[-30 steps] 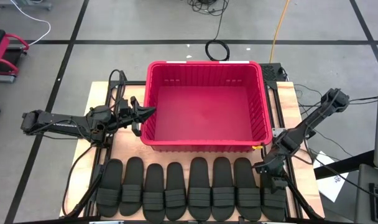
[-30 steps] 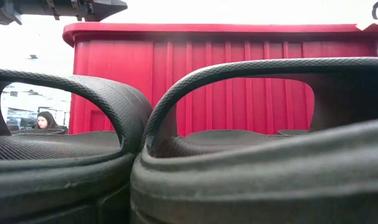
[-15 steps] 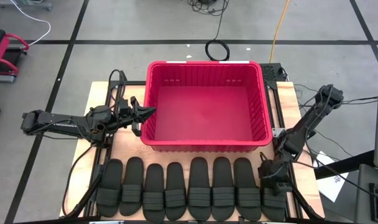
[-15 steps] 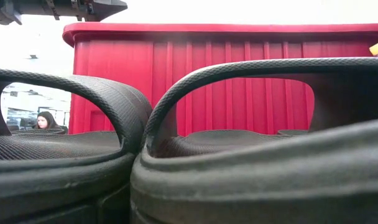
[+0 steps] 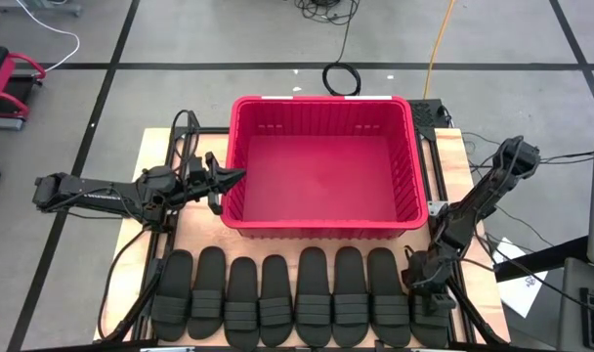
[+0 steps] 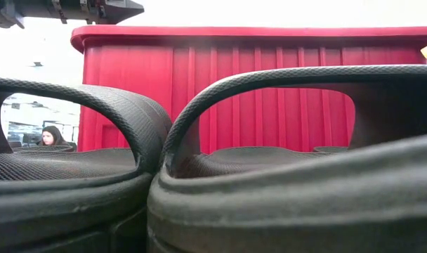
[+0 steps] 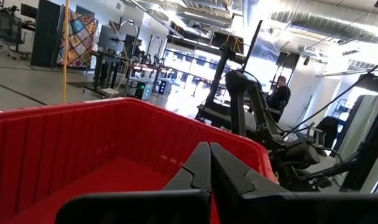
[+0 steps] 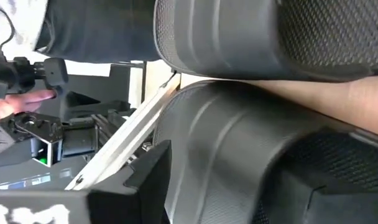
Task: Pick and place slides into bin
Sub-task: Put the black slide into the red bin
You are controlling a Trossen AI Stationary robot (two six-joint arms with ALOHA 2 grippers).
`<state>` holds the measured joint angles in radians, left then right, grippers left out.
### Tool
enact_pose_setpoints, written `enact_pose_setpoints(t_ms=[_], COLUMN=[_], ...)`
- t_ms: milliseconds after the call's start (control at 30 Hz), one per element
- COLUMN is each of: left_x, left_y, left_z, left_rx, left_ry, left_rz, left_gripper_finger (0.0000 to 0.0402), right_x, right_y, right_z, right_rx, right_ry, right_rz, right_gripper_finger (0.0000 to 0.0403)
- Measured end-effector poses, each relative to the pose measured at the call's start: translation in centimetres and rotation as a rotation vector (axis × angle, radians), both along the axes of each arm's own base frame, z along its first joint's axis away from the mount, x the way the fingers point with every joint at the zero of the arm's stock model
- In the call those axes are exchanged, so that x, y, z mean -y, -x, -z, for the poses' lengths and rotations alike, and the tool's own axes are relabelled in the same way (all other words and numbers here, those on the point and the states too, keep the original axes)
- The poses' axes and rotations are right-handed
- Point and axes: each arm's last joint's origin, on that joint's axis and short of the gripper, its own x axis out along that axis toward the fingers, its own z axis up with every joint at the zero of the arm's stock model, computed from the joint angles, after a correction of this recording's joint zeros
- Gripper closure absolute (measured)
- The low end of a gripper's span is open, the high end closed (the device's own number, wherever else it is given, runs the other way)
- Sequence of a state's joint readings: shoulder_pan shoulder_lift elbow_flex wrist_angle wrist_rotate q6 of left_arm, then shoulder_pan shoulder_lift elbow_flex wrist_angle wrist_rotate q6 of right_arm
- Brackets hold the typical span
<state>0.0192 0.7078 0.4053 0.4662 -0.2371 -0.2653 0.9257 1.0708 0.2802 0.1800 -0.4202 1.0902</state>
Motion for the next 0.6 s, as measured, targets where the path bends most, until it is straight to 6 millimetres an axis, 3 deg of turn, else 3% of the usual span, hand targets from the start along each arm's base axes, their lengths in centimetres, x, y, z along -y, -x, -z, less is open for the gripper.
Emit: enact_pose_setpoints(t_ms=[133,333,600], left_x=[0.0,0.0,0.0], left_y=[0.0,0.0,0.0], left_z=[0.0,0.0,0.0], left_rx=[-0.001,-0.001,-0.001], left_ry=[0.000,0.000,0.000], left_rz=[0.000,0.000,0.000], left_gripper_finger=[0.0401,0.0401,0.0401], right_x=[-0.4,-0.6,-0.3], right_y=[-0.1,-0.2,0.0], right_z=[-0.2,-0.6,-1.8], right_rx=[0.016,-0.006,0.000], right_ry=[-0.037,-0.094,-0.158], right_rz=[-0.015,-0.007,0.013], right_gripper_finger=[0.0248,0.0387,0.0397])
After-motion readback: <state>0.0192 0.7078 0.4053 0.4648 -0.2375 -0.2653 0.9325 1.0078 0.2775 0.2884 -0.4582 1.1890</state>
